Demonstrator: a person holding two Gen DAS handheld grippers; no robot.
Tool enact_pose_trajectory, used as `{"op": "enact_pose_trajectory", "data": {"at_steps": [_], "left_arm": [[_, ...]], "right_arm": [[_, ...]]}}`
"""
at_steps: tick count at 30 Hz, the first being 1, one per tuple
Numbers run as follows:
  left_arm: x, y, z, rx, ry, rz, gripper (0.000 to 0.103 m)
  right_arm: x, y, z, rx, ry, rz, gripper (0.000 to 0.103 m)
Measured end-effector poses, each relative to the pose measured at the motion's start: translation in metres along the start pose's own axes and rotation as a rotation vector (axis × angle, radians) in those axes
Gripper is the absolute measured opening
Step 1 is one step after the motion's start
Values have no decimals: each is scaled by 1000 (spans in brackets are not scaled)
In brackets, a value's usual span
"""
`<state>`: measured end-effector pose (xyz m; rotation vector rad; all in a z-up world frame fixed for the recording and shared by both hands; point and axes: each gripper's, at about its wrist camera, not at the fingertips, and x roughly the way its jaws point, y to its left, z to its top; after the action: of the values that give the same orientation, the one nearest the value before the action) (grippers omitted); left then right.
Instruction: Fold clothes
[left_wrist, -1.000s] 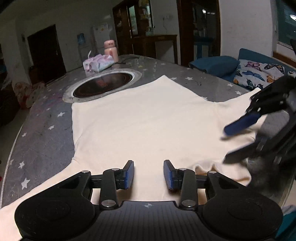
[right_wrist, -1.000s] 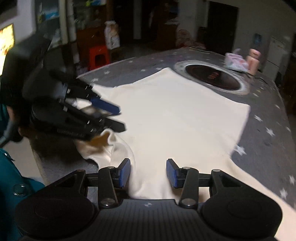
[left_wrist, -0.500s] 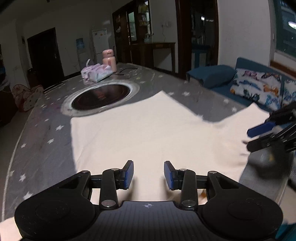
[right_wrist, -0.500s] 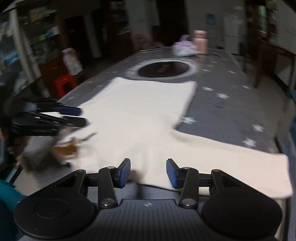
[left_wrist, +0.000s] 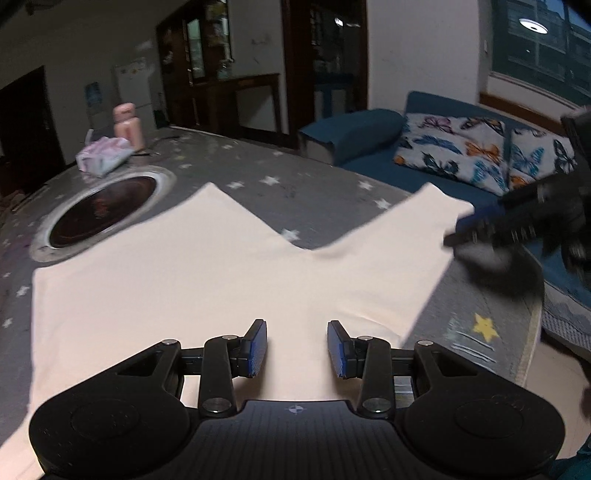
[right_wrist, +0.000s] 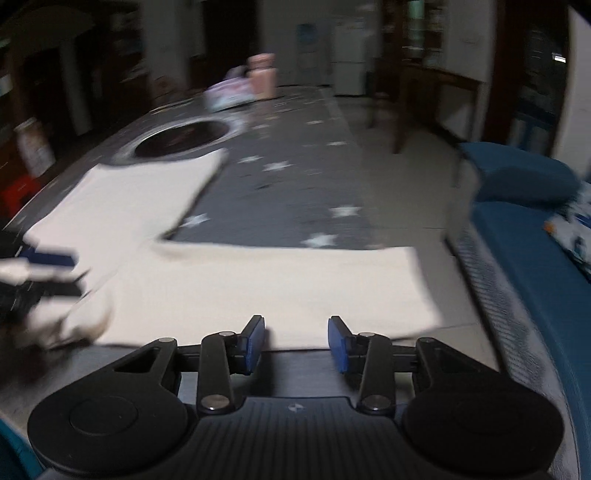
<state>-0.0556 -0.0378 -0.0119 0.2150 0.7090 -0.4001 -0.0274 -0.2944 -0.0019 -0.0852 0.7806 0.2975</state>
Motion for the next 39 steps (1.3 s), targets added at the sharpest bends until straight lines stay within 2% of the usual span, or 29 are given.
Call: {"op": "enact_pose_trajectory", "data": {"at_steps": [5, 12, 13, 15, 17, 18, 25, 31, 36, 39], "left_arm": [[3, -5, -2, 13, 4, -8, 39], [2, -6, -3, 13, 6, 0, 41], [2, -7, -3, 13, 6, 1, 41], [2, -7, -3, 13, 7, 3, 42], [2, -8, -2, 19, 8, 6, 42], [2, -8, -2, 23, 8, 7, 42], [3, -13, -2, 42, 4, -4, 44], [3, -12, 0, 35, 0, -5, 47], [-6, -1, 2, 3, -27, 17, 51], [-15, 13, 2, -45, -45, 45, 54]], "right_arm": [[-2, -43, -3, 166, -20, -102, 38], [4, -67, -5, 277, -44, -60, 37], [5, -71, -5, 293, -47, -54, 34], [7, -77, -5, 324, -54, -42, 15], [8, -84, -5, 355, -61, -30, 5], [9, -87, -5, 371, -65, -23, 5], [-3, -80, 26, 295, -166, -67, 4], [12, -78, 21, 301, -126, -69, 4], [-9, -74, 33, 304, -171, -36, 4], [-26, -57, 52, 269, -208, 25, 4]]}}
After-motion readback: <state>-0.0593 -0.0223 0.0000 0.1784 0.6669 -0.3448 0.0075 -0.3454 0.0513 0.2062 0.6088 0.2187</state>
